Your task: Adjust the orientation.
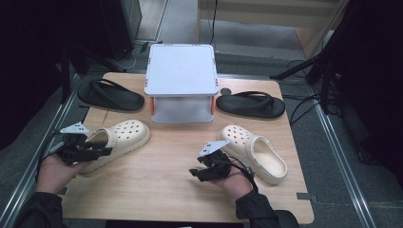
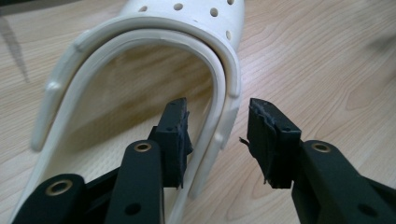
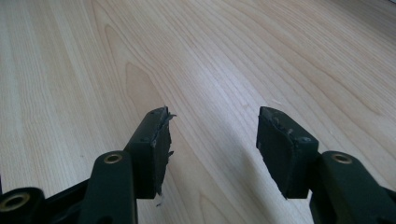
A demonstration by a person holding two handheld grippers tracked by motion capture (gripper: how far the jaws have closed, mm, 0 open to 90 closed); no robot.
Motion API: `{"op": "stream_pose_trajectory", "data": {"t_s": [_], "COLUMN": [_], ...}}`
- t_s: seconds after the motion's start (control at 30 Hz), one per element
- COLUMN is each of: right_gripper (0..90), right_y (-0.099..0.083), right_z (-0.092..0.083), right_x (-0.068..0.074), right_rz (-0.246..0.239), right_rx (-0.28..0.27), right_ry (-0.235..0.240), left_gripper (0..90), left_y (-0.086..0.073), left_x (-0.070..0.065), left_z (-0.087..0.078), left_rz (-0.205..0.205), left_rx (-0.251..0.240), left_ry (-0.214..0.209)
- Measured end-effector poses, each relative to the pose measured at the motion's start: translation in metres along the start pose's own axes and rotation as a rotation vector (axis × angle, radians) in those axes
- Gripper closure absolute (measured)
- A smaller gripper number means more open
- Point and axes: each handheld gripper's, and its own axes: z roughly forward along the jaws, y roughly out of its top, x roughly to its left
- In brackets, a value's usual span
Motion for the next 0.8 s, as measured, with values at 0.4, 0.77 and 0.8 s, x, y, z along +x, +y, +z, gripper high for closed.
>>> {"op": "stream_pose_trajectory", "data": {"t_s": [0.4,0.77,0.8], "right_gripper": [45.5,46.0,46.0], "right_y": [-0.015,-0.021,-0.021], "right_z": [-0.012,-0.017,-0.017], "right_x": [0.002,0.001,0.001], "right_rz": [0.038,0.057,0.063], "right_rx": [-0.018,-0.033,-0.029], "right_ry": [-0.036,-0.046,-0.046], "left_gripper": [75.8,77.2,77.2], "left_y": [0.017,0.032,0.034], "left_x": [0.003,-0.007,-0.009], "left_z": [0.02,0.015,0.015], "left_rz": [0.051,0.071,0.075], "left_rx": [0.016,0.001,-0.003], "left_ry": [-0.026,-0.021,-0.028]}}
